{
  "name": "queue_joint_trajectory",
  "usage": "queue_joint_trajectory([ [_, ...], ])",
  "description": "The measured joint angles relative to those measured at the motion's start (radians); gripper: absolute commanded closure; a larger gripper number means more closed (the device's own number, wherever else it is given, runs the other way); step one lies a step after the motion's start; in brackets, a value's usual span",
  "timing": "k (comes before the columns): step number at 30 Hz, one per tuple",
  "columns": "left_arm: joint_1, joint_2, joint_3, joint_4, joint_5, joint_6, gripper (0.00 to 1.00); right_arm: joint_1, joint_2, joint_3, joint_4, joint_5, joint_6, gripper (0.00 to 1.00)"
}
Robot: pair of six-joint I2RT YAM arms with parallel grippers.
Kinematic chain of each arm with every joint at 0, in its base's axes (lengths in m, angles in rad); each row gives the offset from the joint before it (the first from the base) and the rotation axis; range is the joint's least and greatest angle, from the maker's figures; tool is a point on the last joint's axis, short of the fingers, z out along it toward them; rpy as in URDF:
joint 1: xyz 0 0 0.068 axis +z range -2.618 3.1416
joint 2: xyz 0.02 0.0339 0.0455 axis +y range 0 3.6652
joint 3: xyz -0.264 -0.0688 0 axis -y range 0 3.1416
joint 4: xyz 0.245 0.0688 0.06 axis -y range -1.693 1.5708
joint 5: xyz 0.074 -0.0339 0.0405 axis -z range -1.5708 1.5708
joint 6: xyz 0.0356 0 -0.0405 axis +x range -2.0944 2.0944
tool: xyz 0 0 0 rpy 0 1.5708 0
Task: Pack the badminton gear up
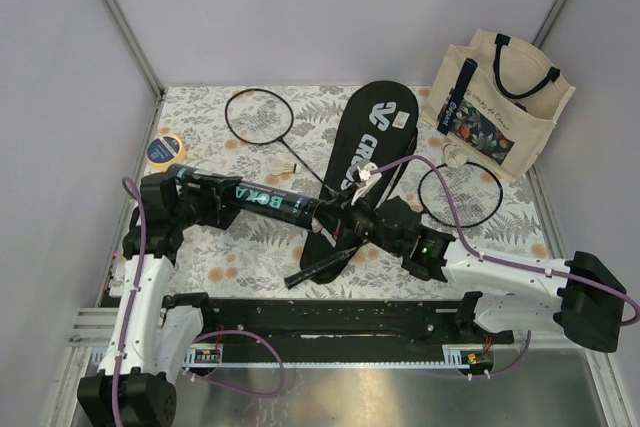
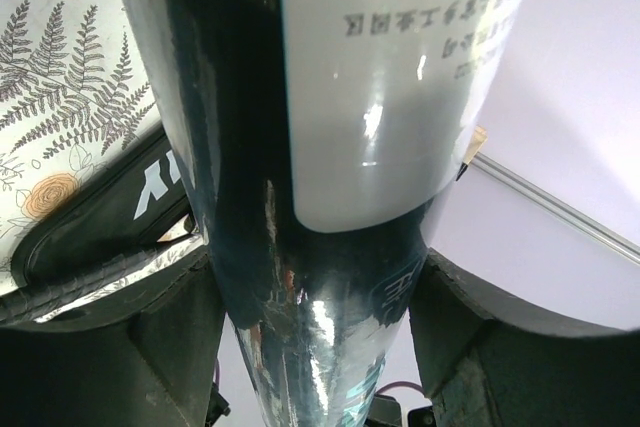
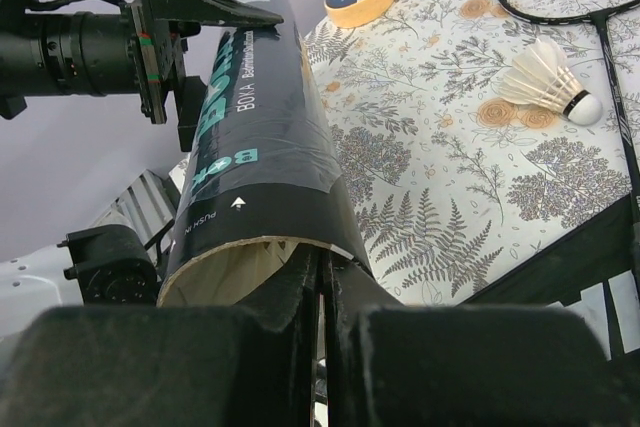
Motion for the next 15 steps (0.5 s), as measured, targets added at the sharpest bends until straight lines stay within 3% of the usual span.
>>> queue_joint_trajectory([
  [5,0.000,-0.006,-0.016,0.001,-0.001,-0.026,0.80,0.000,-0.002,0.000,0.001,0.020,0.029,0.70],
  [15,-0.002,-0.099,-0.042,0.000,-0.027,-0.093,0.80,0.000,-0.172,0.000,-0.169,0.050,0.090,0.50],
])
